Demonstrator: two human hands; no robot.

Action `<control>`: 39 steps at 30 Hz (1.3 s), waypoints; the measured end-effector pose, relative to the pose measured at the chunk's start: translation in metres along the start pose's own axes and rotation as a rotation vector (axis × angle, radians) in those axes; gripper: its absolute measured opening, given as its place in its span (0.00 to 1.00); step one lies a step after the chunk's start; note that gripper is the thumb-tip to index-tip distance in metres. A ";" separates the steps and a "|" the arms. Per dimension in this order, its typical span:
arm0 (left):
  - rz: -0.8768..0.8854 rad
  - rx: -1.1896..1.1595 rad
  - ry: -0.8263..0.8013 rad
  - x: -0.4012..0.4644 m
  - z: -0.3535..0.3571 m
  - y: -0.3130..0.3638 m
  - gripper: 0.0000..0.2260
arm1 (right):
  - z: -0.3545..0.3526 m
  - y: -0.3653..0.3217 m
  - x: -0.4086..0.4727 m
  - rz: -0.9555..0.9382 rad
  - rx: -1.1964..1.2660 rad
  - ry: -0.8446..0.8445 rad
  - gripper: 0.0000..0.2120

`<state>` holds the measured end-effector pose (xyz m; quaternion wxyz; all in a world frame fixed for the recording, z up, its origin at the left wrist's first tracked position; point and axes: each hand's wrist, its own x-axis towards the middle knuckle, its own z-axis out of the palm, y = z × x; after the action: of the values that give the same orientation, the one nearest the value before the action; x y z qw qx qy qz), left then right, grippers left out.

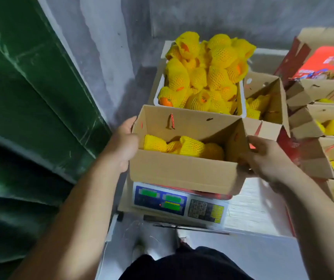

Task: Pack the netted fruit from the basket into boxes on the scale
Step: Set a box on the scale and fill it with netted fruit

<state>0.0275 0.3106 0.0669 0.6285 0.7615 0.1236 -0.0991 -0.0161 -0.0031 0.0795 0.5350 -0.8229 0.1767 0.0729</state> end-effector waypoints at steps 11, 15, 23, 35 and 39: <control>-0.093 -0.076 -0.139 -0.014 -0.048 -0.057 0.33 | 0.112 0.033 -0.079 -0.062 0.102 0.505 0.36; -0.033 -0.123 -0.093 -0.041 -0.069 -0.079 0.12 | 0.155 0.033 -0.102 0.063 -0.179 0.569 0.47; 0.115 -0.161 -0.199 -0.057 -0.105 -0.075 0.12 | 0.185 0.020 -0.118 -0.297 0.148 0.508 0.17; 0.225 0.010 -0.369 -0.057 -0.089 -0.052 0.08 | 0.183 0.003 -0.113 -0.235 0.419 0.383 0.13; 0.326 0.035 -0.381 -0.048 -0.072 -0.028 0.09 | 0.164 -0.008 -0.100 -0.284 0.398 0.428 0.11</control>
<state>-0.0273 0.3829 0.0690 0.6347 0.7498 -0.1233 -0.1405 -0.0946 0.1695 0.0490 0.6411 -0.7151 0.1793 -0.2131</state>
